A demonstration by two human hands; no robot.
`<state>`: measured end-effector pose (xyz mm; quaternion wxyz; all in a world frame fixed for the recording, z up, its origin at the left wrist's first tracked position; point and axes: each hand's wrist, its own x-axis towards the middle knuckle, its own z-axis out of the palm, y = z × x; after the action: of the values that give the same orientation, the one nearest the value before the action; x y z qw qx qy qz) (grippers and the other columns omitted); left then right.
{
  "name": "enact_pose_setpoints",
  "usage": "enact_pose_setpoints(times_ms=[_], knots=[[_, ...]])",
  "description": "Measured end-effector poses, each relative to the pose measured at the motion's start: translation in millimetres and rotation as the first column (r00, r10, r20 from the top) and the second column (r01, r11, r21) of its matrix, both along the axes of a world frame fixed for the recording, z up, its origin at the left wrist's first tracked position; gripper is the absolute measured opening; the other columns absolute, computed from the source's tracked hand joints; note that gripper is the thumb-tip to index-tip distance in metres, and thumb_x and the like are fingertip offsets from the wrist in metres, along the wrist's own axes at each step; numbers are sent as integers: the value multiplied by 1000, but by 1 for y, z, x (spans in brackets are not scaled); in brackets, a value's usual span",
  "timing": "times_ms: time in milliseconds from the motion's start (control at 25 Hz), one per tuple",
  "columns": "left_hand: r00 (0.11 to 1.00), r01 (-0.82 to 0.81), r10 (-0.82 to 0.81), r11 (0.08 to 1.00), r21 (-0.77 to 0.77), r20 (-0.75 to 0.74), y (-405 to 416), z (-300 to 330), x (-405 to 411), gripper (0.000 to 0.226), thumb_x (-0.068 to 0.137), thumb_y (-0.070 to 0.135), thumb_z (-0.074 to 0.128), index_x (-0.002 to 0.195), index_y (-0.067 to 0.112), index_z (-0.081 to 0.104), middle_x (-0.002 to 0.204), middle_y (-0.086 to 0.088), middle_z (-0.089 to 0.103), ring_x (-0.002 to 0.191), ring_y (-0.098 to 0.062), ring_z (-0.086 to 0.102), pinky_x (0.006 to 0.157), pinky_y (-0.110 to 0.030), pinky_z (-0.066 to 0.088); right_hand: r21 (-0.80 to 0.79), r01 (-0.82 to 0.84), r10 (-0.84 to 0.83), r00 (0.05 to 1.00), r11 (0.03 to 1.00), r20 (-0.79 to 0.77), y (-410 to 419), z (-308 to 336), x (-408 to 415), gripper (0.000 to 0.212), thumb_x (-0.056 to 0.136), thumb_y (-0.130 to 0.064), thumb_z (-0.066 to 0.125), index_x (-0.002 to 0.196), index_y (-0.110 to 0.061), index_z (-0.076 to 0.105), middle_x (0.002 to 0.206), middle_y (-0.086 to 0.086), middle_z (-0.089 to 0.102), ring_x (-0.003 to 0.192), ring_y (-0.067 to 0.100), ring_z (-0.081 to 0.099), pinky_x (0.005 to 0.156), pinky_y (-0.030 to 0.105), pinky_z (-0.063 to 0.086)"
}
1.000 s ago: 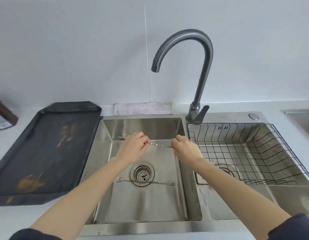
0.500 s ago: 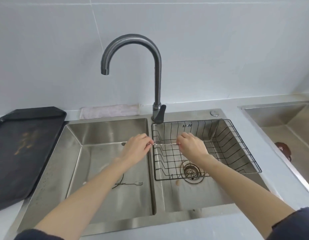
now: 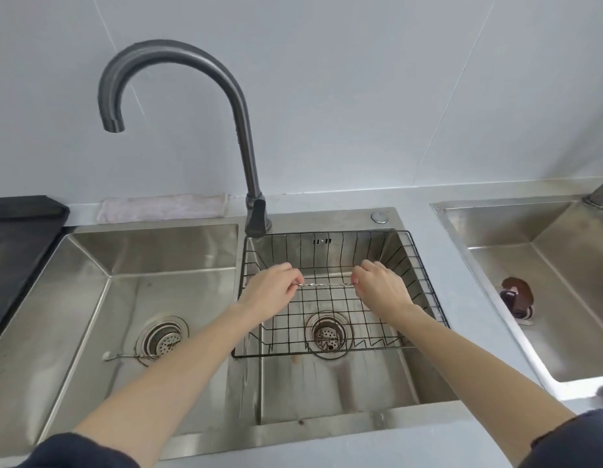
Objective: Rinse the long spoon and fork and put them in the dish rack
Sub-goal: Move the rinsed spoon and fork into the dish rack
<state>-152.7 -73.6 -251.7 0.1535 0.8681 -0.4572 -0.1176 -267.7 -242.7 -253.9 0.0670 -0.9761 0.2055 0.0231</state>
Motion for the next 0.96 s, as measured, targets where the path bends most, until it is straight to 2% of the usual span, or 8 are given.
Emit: enact_pose_setpoints(times_ms=[200,520,760,960], knots=[[1000,8,-7,998,65,-20,-20,-18,5,28,93,12,43,117,14,58,118,-4,59,108,-18,56,93,-33,48,78,31,-29,999,996,-37,-20,-21,6,24,95,-7,40,111,-5,58,114,11,59,109,28,51,73,34,46],[996,26,-12,989,149,-90,-35,-56,16,34,94,13,42,127,16,51,124,-3,54,111,-17,51,97,-29,42,177,53,-33,993,983,-109,-36,-60,21,22,95,-6,44,111,-3,58,118,13,58,111,31,49,79,37,49],[993,32,-5,976,218,-122,-38,-81,26,38,93,14,42,131,15,46,129,-5,50,119,-21,46,103,-36,38,179,99,-62,978,979,-202,-38,-83,33,24,95,-5,41,114,-4,57,119,13,57,116,31,47,80,40,50],[990,27,10,967,253,-142,-34,-93,25,40,93,17,42,133,16,43,131,-5,48,121,-21,43,102,-35,36,205,71,-45,991,976,-125,-37,-91,36,21,92,-1,46,106,3,60,113,20,60,112,36,50,78,45,50]])
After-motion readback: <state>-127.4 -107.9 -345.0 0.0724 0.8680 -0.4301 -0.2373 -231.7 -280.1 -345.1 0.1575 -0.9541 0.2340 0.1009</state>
